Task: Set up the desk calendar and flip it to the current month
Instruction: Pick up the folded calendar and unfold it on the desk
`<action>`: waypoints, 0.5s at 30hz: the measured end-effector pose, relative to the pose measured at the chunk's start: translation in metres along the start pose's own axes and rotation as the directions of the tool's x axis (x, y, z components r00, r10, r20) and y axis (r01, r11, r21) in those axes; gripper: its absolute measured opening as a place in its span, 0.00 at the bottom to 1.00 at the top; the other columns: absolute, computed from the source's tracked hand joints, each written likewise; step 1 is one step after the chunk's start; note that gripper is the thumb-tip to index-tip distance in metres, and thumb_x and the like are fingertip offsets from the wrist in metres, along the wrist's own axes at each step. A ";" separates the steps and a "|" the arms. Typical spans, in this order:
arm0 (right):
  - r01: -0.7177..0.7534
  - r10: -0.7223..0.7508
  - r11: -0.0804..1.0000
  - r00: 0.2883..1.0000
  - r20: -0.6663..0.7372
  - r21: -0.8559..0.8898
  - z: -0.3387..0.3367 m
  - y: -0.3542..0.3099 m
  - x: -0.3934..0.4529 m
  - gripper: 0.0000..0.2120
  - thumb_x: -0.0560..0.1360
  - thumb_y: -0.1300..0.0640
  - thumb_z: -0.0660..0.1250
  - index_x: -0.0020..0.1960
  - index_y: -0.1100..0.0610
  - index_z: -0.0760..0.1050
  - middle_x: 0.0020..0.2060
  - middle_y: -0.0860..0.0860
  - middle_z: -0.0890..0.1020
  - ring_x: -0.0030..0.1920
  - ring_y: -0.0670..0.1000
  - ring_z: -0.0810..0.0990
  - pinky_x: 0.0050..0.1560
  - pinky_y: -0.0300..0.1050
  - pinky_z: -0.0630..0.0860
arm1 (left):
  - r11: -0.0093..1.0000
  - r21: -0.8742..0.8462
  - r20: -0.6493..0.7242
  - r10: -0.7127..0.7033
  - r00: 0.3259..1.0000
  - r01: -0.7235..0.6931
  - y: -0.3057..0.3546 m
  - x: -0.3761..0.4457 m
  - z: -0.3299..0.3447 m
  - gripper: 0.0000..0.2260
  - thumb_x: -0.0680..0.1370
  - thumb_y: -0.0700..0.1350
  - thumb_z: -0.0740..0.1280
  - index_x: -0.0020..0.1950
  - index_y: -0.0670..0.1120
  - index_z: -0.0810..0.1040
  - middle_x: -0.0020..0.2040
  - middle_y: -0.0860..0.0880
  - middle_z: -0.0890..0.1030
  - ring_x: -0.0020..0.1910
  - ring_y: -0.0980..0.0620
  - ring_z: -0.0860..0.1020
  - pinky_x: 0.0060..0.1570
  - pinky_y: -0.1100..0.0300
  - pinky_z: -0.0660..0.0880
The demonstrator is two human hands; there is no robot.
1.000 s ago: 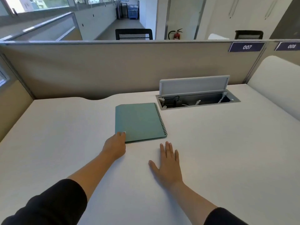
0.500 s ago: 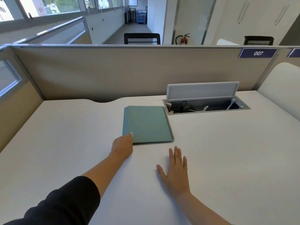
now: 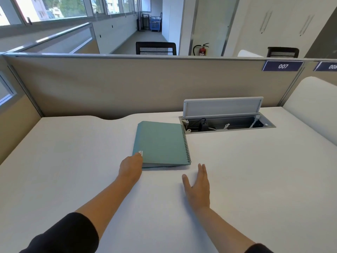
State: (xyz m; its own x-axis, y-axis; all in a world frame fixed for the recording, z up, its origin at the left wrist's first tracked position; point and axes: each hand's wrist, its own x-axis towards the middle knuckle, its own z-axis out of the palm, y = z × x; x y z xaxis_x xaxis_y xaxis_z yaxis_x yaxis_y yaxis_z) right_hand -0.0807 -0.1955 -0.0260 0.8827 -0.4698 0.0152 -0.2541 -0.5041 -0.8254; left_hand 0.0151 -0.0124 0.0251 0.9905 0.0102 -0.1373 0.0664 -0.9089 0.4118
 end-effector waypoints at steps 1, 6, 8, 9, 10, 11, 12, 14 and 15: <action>-0.042 0.040 0.994 0.999 0.021 0.106 -0.001 -0.009 0.009 0.34 0.76 0.48 0.62 0.75 0.58 0.51 0.76 0.53 0.56 0.75 0.51 0.57 0.73 0.43 0.54 | 0.999 0.041 -0.028 0.019 0.999 -0.018 -0.001 0.000 -0.002 0.07 0.77 0.35 0.53 0.49 0.42 0.69 0.53 0.38 0.80 0.50 0.38 0.77 0.41 0.54 0.69; -0.453 0.319 0.702 0.890 0.326 0.549 0.002 -0.049 0.073 0.35 0.77 0.47 0.59 0.76 0.54 0.43 0.71 0.50 0.65 0.68 0.54 0.68 0.67 0.50 0.65 | 0.996 -0.067 -0.104 0.052 0.993 -0.059 -0.021 0.005 -0.013 0.06 0.70 0.32 0.53 0.41 0.40 0.67 0.42 0.39 0.78 0.39 0.40 0.74 0.33 0.54 0.68; -0.528 0.349 0.690 0.842 0.411 0.495 0.001 -0.055 0.085 0.34 0.77 0.53 0.61 0.76 0.58 0.46 0.66 0.54 0.69 0.58 0.56 0.73 0.57 0.51 0.72 | 0.995 -0.091 -0.107 0.040 0.993 -0.050 -0.033 0.003 -0.016 0.07 0.69 0.32 0.53 0.41 0.38 0.70 0.40 0.39 0.78 0.40 0.39 0.76 0.35 0.50 0.72; -0.527 0.345 0.726 0.835 0.428 0.442 -0.001 -0.059 0.087 0.29 0.77 0.57 0.61 0.74 0.60 0.54 0.65 0.56 0.71 0.55 0.55 0.74 0.52 0.50 0.74 | 0.992 -0.115 -0.110 0.029 0.993 -0.042 -0.039 0.002 -0.016 0.08 0.69 0.32 0.53 0.42 0.37 0.71 0.40 0.39 0.79 0.40 0.39 0.76 0.36 0.49 0.74; -0.507 0.330 0.765 0.838 0.435 0.396 -0.001 -0.062 0.088 0.23 0.76 0.59 0.61 0.69 0.62 0.63 0.63 0.58 0.74 0.52 0.56 0.75 0.48 0.48 0.75 | 0.989 -0.144 -0.117 0.023 0.993 -0.040 -0.044 0.002 -0.016 0.09 0.70 0.33 0.53 0.43 0.37 0.72 0.40 0.39 0.79 0.39 0.39 0.76 0.37 0.49 0.75; -0.486 0.310 0.794 0.841 0.443 0.366 -0.002 -0.068 0.088 0.18 0.76 0.61 0.61 0.65 0.63 0.69 0.59 0.59 0.77 0.50 0.56 0.76 0.44 0.46 0.75 | 0.985 -0.171 -0.115 0.012 0.993 -0.031 -0.047 0.000 -0.018 0.10 0.70 0.32 0.53 0.44 0.38 0.73 0.41 0.39 0.79 0.39 0.40 0.76 0.37 0.49 0.75; -0.463 0.289 0.815 0.846 0.447 0.349 -0.002 -0.072 0.088 0.15 0.76 0.61 0.61 0.62 0.63 0.72 0.55 0.58 0.79 0.49 0.56 0.77 0.42 0.44 0.75 | 0.981 -0.191 -0.110 -0.016 0.994 -0.005 -0.049 -0.002 -0.018 0.11 0.71 0.32 0.53 0.45 0.38 0.74 0.42 0.39 0.80 0.39 0.41 0.75 0.38 0.50 0.75; -0.418 0.246 0.845 0.858 0.451 0.333 -0.003 -0.083 0.088 0.14 0.76 0.61 0.61 0.60 0.63 0.73 0.52 0.57 0.79 0.49 0.56 0.77 0.42 0.44 0.76 | 0.962 -0.268 -0.138 -0.080 0.987 0.041 -0.051 -0.008 -0.019 0.12 0.73 0.33 0.55 0.52 0.39 0.76 0.48 0.39 0.80 0.42 0.42 0.75 0.43 0.50 0.75; -0.404 0.233 0.853 0.861 0.451 0.330 -0.003 -0.089 0.088 0.14 0.76 0.62 0.60 0.61 0.64 0.73 0.51 0.57 0.79 0.49 0.56 0.78 0.41 0.43 0.76 | 0.941 -0.331 -0.167 -0.125 0.978 0.064 -0.052 -0.014 -0.019 0.13 0.74 0.34 0.58 0.57 0.40 0.74 0.53 0.39 0.78 0.46 0.42 0.76 0.46 0.50 0.74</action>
State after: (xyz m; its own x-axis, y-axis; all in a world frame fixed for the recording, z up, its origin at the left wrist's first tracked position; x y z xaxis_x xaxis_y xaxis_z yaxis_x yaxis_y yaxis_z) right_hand 0.0181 -0.1945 0.0505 0.8794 -0.1955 -0.4341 -0.4428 -0.0006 -0.8966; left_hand 0.0006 0.0432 0.0229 0.9805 0.1931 -0.0354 0.1657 -0.7170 0.6771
